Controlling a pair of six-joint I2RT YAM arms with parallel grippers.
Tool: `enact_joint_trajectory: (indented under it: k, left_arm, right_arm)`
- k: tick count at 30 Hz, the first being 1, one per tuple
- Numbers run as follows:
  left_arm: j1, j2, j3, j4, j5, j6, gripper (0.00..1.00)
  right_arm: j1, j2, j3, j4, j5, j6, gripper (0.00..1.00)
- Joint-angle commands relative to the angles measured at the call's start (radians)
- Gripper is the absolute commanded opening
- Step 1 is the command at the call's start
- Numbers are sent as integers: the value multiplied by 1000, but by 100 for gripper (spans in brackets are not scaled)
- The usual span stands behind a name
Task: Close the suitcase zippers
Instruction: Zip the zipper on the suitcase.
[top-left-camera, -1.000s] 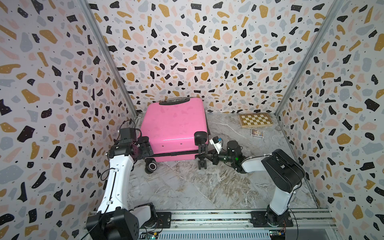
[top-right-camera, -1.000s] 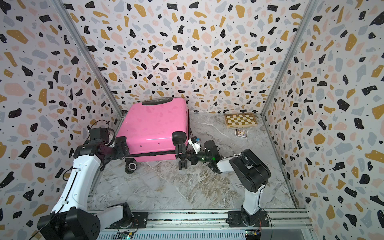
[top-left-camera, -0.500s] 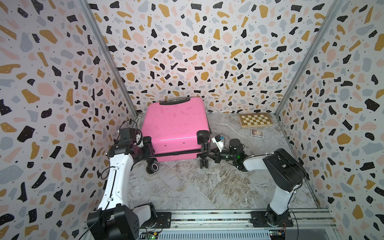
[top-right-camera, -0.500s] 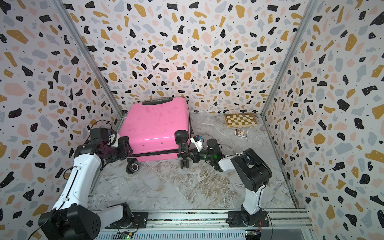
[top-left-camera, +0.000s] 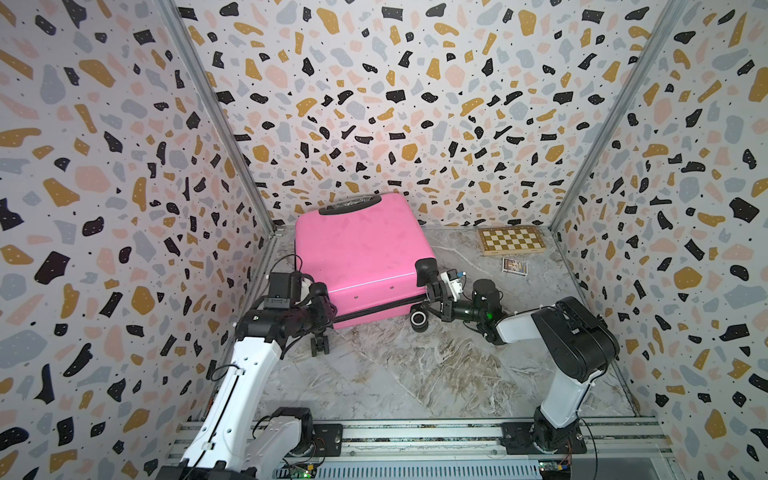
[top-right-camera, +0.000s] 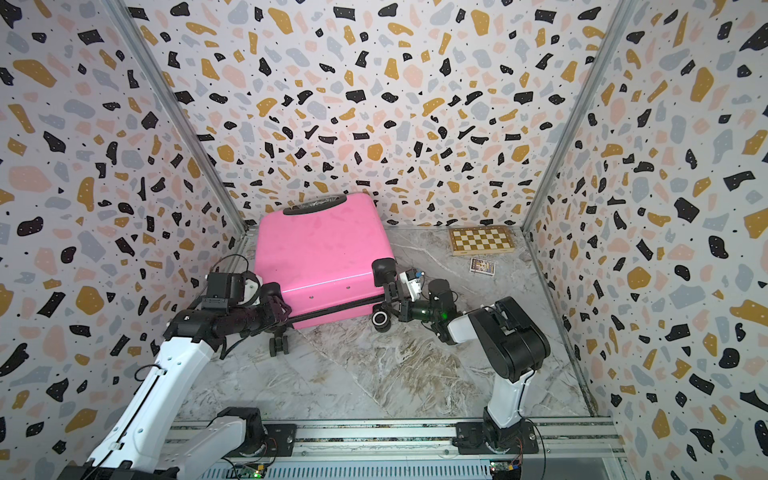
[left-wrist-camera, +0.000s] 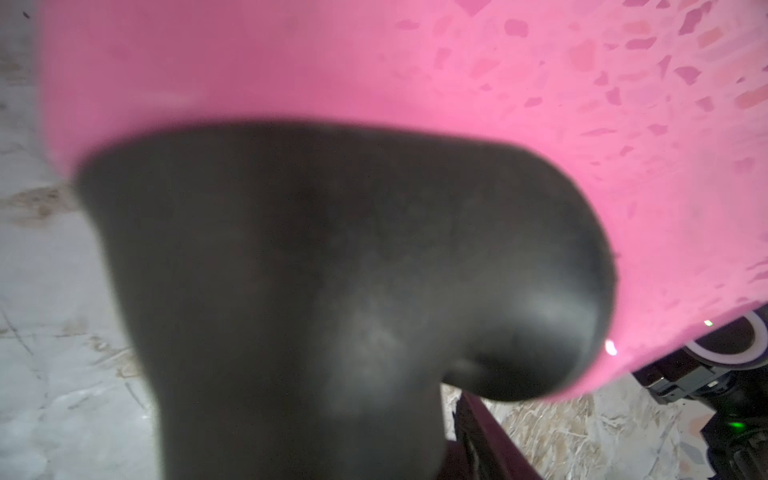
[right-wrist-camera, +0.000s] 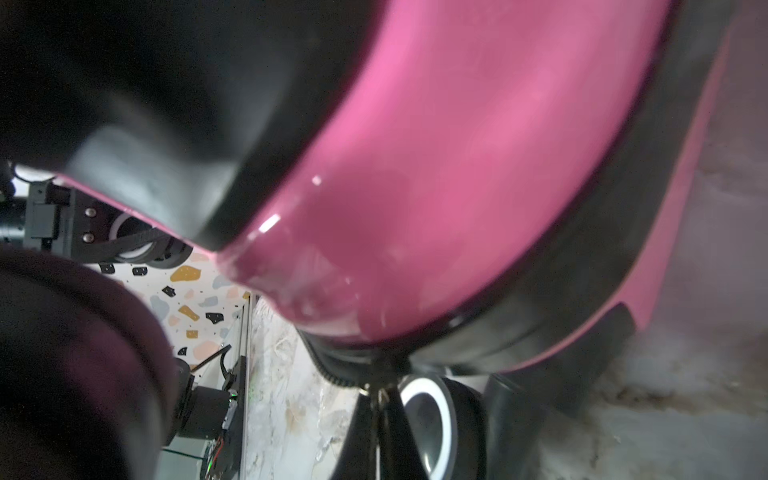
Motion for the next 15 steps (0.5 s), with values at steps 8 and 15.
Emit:
enact_joint_trajectory:
  k: [8,15]
  left_arm:
    - [-129,-16,-4,222,-8,-120,19]
    - [-197,-22,-6,267,-19,-161,17]
  right_arm:
    - [115,-4,-35,452,-22,285,0]
    - [192,24,-44,573,48,386,0]
